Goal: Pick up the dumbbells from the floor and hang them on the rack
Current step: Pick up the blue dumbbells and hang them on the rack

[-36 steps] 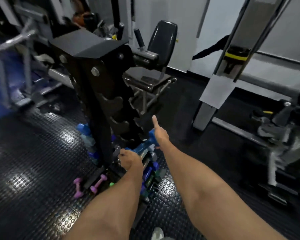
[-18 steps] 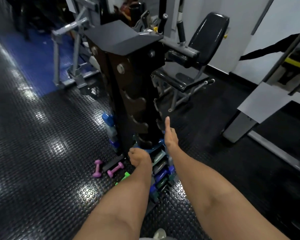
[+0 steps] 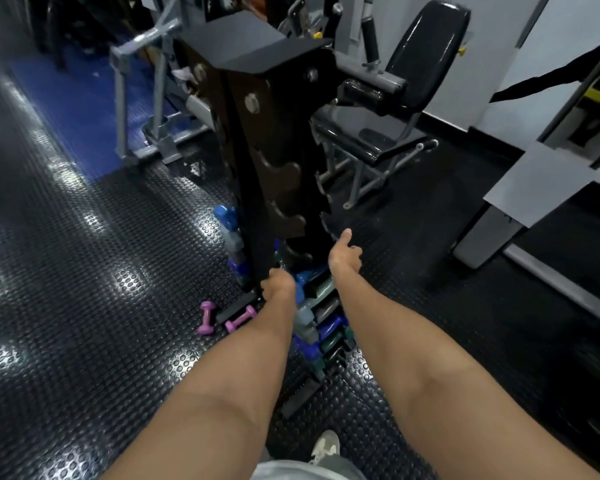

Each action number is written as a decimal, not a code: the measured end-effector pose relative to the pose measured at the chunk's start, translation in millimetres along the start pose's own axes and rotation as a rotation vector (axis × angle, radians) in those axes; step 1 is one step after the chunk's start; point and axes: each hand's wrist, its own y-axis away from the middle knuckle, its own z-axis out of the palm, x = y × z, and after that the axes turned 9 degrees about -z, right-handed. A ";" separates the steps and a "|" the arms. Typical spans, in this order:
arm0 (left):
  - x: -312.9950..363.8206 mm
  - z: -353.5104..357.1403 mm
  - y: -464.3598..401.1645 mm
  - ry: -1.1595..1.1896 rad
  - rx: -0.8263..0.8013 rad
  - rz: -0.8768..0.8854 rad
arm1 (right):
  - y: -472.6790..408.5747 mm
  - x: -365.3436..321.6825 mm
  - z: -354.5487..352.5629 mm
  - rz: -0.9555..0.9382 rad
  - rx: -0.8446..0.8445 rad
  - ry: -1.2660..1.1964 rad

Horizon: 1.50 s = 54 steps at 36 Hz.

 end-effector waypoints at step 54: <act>165.4 -387.2 -224.2 -1.022 -0.171 0.478 | 214.3 41.8 354.9 0.161 0.425 -0.322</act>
